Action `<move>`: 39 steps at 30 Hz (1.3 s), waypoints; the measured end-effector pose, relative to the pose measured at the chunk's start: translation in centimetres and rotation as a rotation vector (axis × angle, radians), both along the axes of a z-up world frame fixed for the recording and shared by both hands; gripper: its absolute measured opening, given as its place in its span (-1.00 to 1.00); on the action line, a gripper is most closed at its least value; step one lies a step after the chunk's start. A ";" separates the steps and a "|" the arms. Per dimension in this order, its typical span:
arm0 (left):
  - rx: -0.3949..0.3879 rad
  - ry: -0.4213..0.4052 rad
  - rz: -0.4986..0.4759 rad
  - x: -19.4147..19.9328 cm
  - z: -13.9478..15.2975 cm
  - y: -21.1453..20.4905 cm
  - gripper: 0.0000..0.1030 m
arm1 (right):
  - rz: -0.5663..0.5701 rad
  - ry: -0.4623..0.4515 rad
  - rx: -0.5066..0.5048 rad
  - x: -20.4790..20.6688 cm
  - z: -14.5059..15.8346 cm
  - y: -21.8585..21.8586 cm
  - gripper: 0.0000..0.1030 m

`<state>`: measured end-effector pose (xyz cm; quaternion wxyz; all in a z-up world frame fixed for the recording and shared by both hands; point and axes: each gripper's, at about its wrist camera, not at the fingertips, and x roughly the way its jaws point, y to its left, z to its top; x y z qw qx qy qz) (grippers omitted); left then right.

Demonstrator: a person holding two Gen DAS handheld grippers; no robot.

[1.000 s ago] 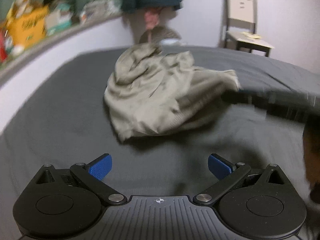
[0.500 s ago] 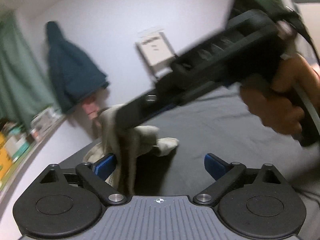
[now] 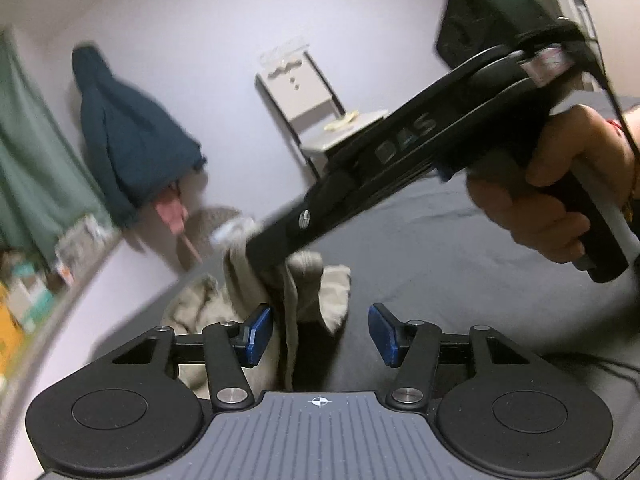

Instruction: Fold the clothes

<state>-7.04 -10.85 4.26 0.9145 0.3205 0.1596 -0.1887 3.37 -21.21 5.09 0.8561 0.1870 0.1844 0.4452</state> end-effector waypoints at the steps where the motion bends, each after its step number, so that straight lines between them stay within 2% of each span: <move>1: 0.012 -0.008 -0.013 -0.1 -0.1 -0.2 0.08 | 0.002 0.006 -0.002 0.0 -0.1 -0.1 -0.80; 4: 0.032 -0.001 -0.030 -0.2 -0.4 -1.0 0.08 | 0.020 0.004 0.006 -0.2 0.1 0.0 -0.80; 9: 0.016 0.017 -0.006 0.1 -0.3 -0.8 0.07 | 0.071 -0.026 0.005 -1.0 0.3 0.5 -0.75; 13: 0.001 0.032 0.015 0.3 -0.2 -0.4 -0.34 | 0.120 -0.028 -0.004 -1.3 0.2 1.0 -0.75; 15: -0.021 0.054 0.057 0.9 -0.2 -0.1 -0.87 | 0.162 -0.032 -0.002 -1.5 0.3 1.1 -0.75; 20: -0.149 0.059 0.169 2.4 0.6 2.5 -0.93 | 0.177 -0.049 0.024 -1.6 0.6 0.9 -0.70; 21: -0.178 0.049 0.218 2.6 0.9 3.2 -0.93 | 0.164 -0.043 0.035 -1.4 0.6 0.7 -0.54; 22: -0.207 0.040 0.267 2.7 1.2 3.9 -0.93 | 0.146 -0.038 0.043 -1.3 0.6 0.4 -0.27; 24: -0.255 0.037 0.338 2.9 1.5 5.4 -0.93 | 0.067 -0.042 0.042 -0.7 0.5 -0.4 -0.03; 25: -0.278 0.037 0.371 2.9 1.6 6.2 -0.93 | 0.018 -0.042 0.025 -0.3 0.3 -0.7 0.16; 27: -0.323 0.036 0.438 3.1 1.9 7.7 -0.93 | -0.145 -0.038 -0.125 1.3 -0.4 -0.6 0.29; 29: -0.339 0.042 0.468 3.6 1.7 8.7 -0.93 | -0.270 -0.054 -0.323 3.4 -1.8 0.0 0.26; 31: -0.345 0.045 0.482 4.2 1.6 9.3 -0.93 | -0.332 -0.052 -0.462 5.7 -3.9 0.6 0.08; 35: -0.353 0.053 0.479 5.6 1.3 9.4 -0.93 | -0.336 0.071 -0.459 8.8 -6.9 0.4 -0.09; 36: -0.352 0.056 0.476 5.9 1.1 9.4 -0.93 | -0.324 0.077 -0.445 8.8 -7.0 0.2 -0.21; 38: -0.350 0.062 0.472 6.1 1.0 9.4 -0.93 | -0.300 0.091 -0.418 8.8 -7.2 0.0 -0.55; 39: -0.357 0.064 0.478 6.2 1.0 9.5 -0.93 | -0.288 0.098 -0.404 8.7 -7.2 -0.1 -0.98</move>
